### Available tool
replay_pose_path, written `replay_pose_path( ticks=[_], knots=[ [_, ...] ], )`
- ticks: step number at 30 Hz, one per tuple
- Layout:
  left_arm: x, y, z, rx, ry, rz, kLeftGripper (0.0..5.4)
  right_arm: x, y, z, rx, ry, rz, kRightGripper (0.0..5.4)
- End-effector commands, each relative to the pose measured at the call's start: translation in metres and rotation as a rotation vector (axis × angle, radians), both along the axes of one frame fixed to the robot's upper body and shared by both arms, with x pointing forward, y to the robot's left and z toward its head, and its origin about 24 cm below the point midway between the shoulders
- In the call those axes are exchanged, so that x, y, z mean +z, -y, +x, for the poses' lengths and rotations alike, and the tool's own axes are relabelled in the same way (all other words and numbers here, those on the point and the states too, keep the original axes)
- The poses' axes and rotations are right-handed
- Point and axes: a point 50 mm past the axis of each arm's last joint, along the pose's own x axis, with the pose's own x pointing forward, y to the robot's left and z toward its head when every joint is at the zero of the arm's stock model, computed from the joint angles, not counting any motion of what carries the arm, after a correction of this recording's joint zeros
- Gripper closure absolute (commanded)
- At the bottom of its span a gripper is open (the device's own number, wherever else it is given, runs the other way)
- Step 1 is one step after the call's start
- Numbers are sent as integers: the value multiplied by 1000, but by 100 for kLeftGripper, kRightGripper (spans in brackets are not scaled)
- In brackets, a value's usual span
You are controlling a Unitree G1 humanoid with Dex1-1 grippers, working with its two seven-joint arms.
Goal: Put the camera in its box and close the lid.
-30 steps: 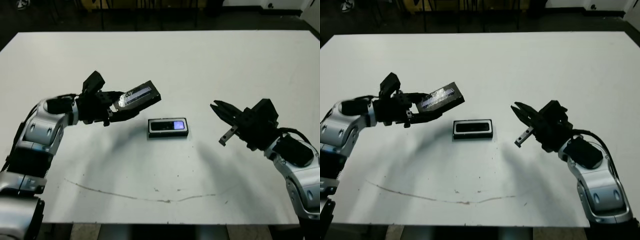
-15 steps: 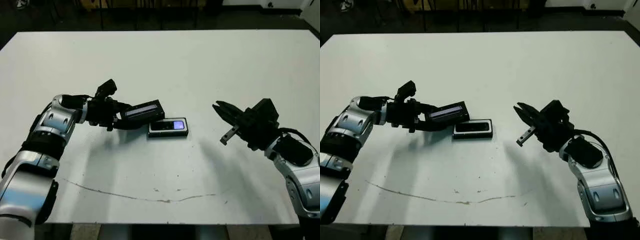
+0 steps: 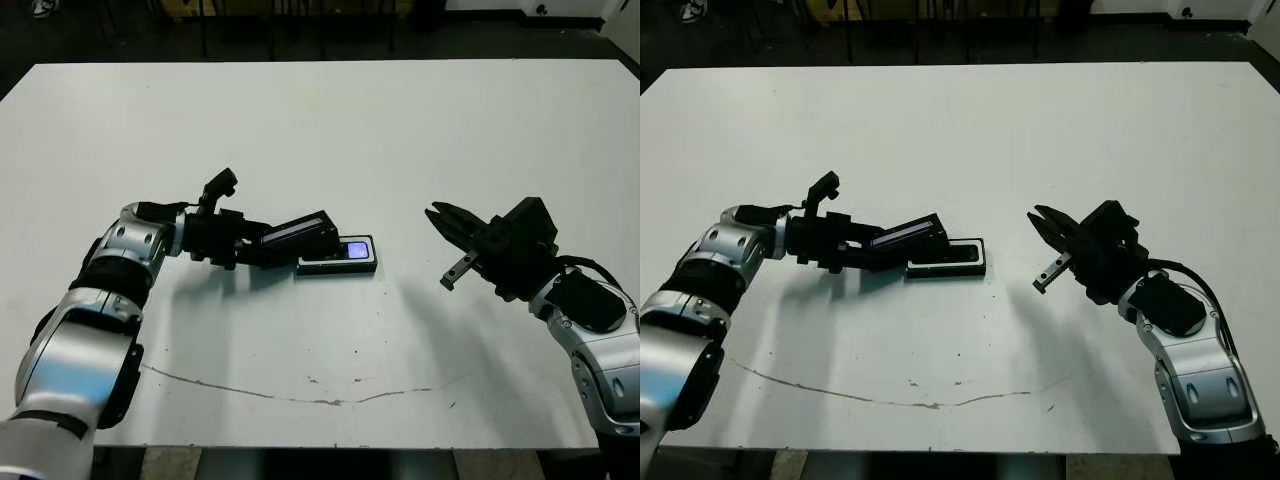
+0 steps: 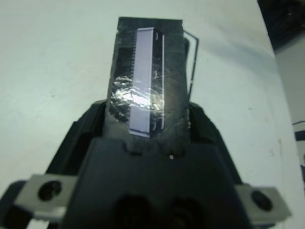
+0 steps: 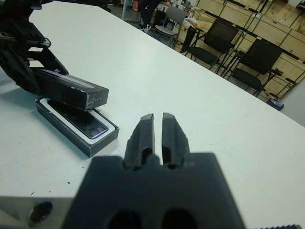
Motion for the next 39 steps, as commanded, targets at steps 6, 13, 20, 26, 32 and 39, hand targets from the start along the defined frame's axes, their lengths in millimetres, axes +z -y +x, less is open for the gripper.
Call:
replay_pose_path(
  ticks=[6, 13, 20, 26, 32, 39],
  knots=[
    [2, -3, -4, -63, -39, 7, 258, -4, 2, -2, -17, -19, -17, 540],
    [1, 3, -5, -114, -49, 24, 258, -3, 1, -2, -9, -13, -23, 540],
    [-4, 9, -6, -135, -25, 58, 258, -3, 2, -2, -19, -25, -11, 540],
    [-13, 19, -8, -152, 10, 134, 258, -3, 3, -2, -20, -20, -23, 540],
    [-16, 32, -11, -237, 56, 152, 258, -2, 3, -1, -25, -25, -21, 540],
    [-7, 39, -14, -329, 70, 153, 258, -3, 4, -1, -29, -27, -19, 540]
  ],
)
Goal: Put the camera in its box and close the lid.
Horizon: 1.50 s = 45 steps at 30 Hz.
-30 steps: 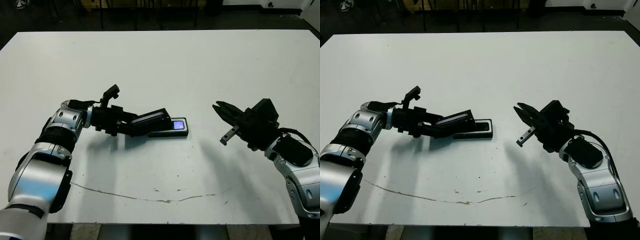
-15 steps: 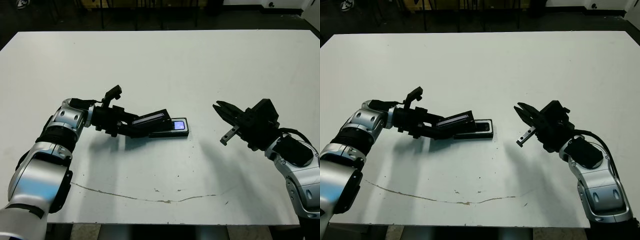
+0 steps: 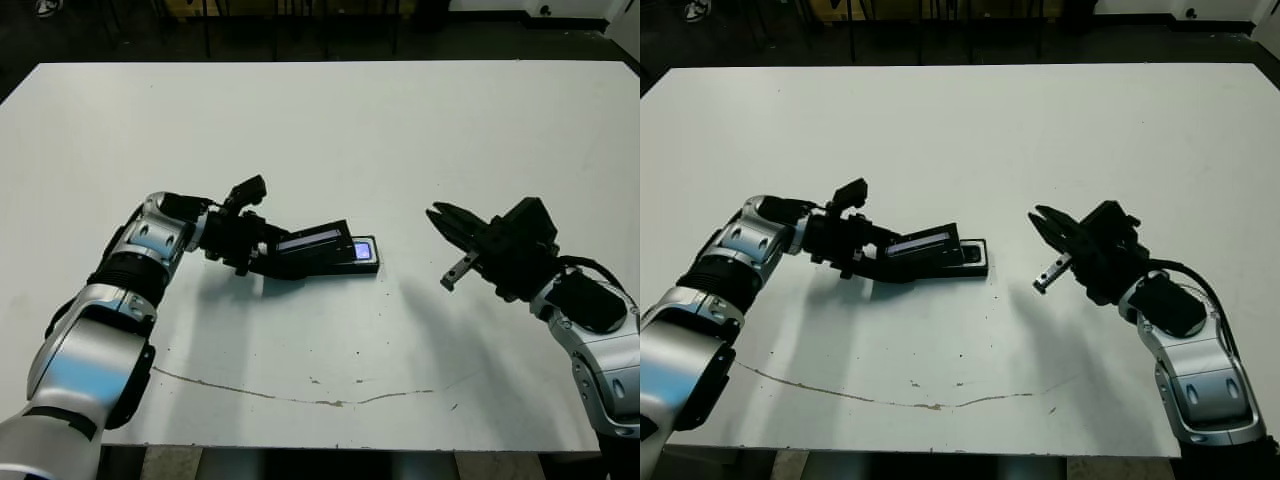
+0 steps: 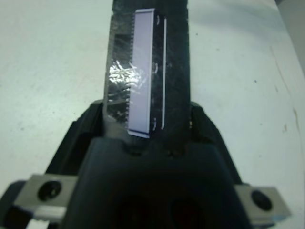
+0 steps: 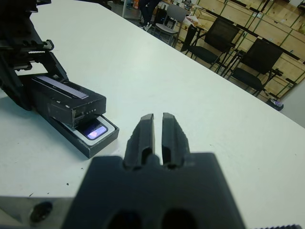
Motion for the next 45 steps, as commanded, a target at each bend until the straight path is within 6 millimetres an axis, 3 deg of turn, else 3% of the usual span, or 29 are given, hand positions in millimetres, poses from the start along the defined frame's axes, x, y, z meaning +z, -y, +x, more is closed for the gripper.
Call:
replay_pose_path(
  ticks=[1, 7, 18, 37, 45],
  knots=[
    [-11, 11, -13, -119, -73, 20, 258, -3, 3, -1, -18, -22, -12, 540],
    [-8, 18, -14, -161, -60, 74, 258, -3, 2, -1, -17, -28, -10, 540],
    [-26, 38, -4, -179, -25, 257, 258, -3, 3, -2, -8, -22, 1, 540],
    [-32, 60, -10, -223, -128, 164, 258, -3, 2, -4, 1, -21, -1, 540],
    [-32, 69, -11, -250, -153, 213, 258, -5, 1, -4, 3, -20, 7, 540]
  ],
)
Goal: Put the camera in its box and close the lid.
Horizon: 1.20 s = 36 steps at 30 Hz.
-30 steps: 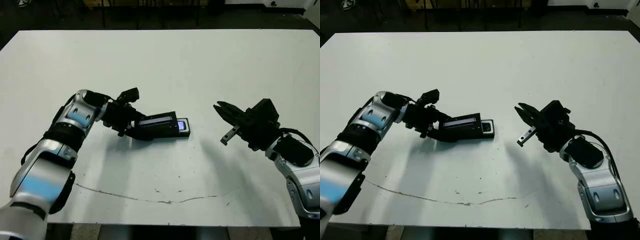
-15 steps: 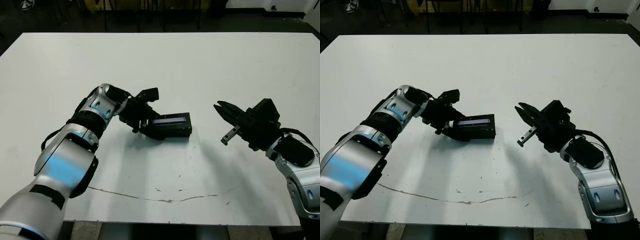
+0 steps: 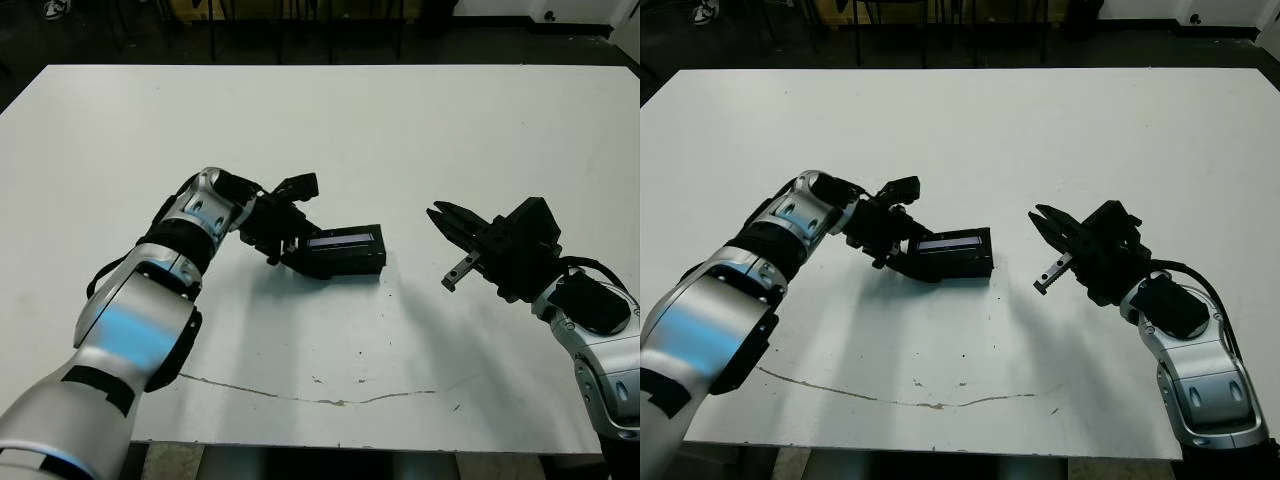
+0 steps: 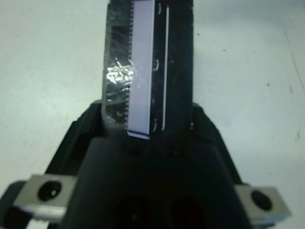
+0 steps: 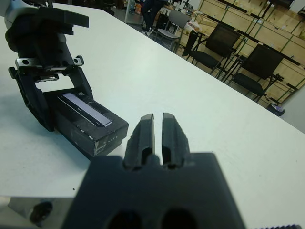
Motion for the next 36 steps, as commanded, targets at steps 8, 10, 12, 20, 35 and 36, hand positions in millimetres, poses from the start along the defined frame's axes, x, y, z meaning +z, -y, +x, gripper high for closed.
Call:
replay_pose_path(
  ticks=[8, 10, 12, 20, 35, 36],
  knots=[
    [-39, 29, -26, -127, -141, 174, 258, -8, 0, -2, -8, -32, -3, 540],
    [-39, 31, -26, -135, -130, 215, 258, -8, 0, -2, -6, -28, -4, 540],
    [-39, 32, -26, -143, -115, 237, 258, -8, 0, -2, -6, -27, -5, 540],
    [-40, 31, -26, -167, -67, 258, 258, -9, -1, -1, 3, -19, 2, 540],
    [-48, 9, -24, -131, 74, 303, 116, -7, 0, -1, -3, -20, -7, 540],
    [-49, 6, -24, -123, 69, 298, 96, -7, 0, -1, -3, -22, -5, 540]
  ],
)
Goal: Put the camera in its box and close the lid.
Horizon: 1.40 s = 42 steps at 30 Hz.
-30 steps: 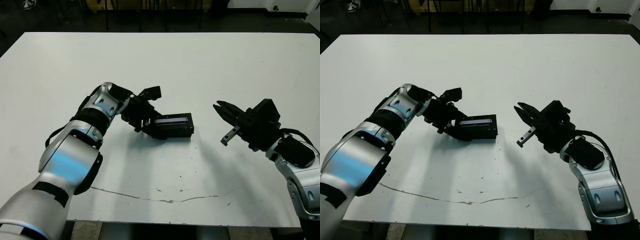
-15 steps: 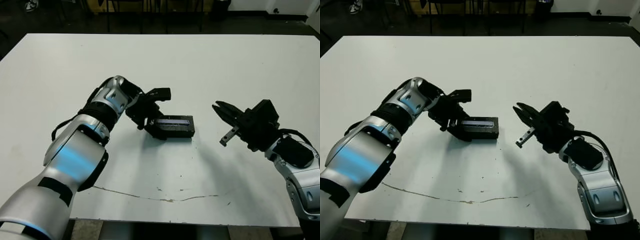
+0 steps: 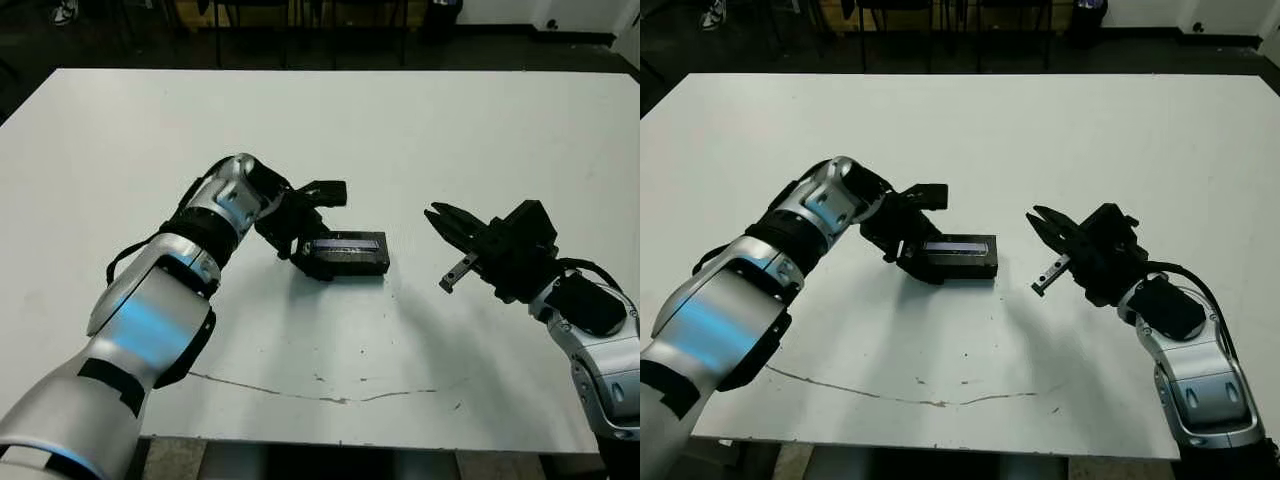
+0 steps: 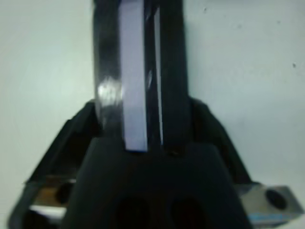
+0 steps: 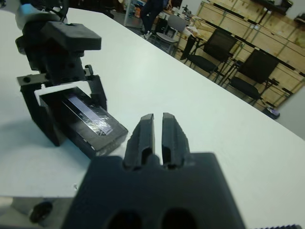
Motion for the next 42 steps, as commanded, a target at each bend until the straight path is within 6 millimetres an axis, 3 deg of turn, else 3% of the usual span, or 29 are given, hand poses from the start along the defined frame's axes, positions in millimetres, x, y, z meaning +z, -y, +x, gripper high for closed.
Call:
replay_pose_path(
  ticks=[1, 6, 11, 21, 29, 33, 36, 42],
  knots=[
    [-55, -27, -22, 46, -129, 120, 79, -5, 2, -1, -15, -37, 2, 540],
    [-56, -43, -21, 43, -91, 125, 1, -5, 2, -1, -11, -31, -3, 540],
    [-53, -64, -17, 128, -116, 160, 1, -5, 1, -2, -23, -39, 0, 540],
    [-27, -135, -23, 187, -9, 19, 1, -6, 0, -2, -26, -42, 1, 540],
    [4, -177, -49, 280, 1, -105, 1, -6, 0, -2, -24, -45, -3, 540],
    [23, -183, -64, 320, -4, -146, 1, -6, 0, -2, -28, -47, -2, 540],
    [37, -180, -70, 466, 162, -236, 1, -6, 0, -1, -29, -48, -5, 540],
    [45, -128, -70, 881, 539, -623, 61, -7, 0, 2, -29, -39, 3, 540]
  ],
)
